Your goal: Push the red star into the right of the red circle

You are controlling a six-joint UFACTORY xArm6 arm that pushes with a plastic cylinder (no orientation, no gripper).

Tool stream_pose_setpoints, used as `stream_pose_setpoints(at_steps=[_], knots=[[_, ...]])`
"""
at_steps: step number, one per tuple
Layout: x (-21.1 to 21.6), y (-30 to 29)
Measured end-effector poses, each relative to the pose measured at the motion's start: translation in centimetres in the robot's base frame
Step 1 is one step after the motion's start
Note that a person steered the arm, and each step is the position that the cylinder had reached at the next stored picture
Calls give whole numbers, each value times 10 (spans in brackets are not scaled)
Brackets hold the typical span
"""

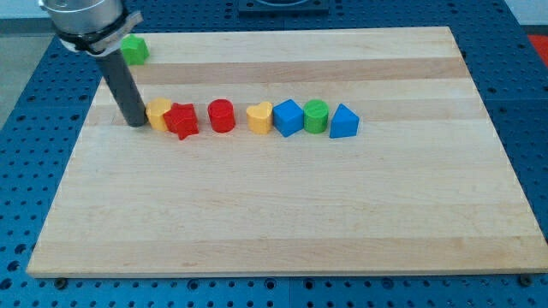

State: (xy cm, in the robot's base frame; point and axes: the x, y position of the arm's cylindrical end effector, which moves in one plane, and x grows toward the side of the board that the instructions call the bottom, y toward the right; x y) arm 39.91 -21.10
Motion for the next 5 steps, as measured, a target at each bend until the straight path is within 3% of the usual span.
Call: stream_pose_setpoints(at_steps=[3, 5], knots=[[9, 22], [51, 36]])
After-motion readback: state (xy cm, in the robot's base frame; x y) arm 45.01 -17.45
